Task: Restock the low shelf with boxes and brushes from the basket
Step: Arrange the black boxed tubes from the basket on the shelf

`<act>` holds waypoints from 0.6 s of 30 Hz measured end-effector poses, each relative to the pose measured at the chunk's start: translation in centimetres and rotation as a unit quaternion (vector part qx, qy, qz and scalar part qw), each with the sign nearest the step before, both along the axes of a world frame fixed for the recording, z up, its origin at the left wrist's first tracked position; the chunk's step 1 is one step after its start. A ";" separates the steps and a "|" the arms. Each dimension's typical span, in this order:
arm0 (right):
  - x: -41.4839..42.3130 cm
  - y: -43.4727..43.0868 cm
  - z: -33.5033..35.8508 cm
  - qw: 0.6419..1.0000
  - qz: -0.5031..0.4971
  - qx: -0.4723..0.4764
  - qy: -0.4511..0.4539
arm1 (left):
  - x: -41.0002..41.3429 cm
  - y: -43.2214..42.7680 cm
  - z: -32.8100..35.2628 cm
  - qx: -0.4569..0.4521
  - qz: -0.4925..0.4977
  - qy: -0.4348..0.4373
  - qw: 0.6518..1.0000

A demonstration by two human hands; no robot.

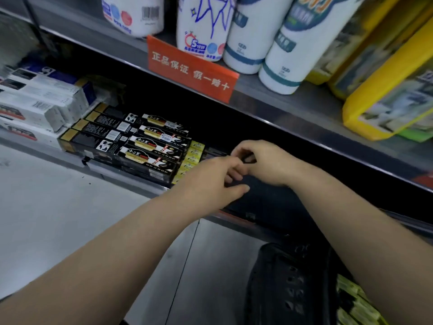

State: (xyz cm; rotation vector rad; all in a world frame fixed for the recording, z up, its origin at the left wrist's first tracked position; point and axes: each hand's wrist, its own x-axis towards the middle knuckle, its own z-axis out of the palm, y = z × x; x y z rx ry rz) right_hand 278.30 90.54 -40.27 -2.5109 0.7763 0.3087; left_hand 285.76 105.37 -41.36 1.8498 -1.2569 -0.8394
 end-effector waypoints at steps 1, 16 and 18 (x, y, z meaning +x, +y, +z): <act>-2.1 0.7 1.3 0.999 -0.015 0.007 -0.029 | -1.0 0.2 0.6 -0.011 -0.024 -0.018 0.999; -31.0 3.4 -2.1 0.959 -0.278 -0.059 0.006 | -15.8 2.0 3.6 -0.063 -0.335 -0.176 0.923; -32.9 2.7 -4.1 0.941 -0.315 -0.107 0.056 | -16.6 1.8 3.7 -0.050 -0.341 -0.184 0.921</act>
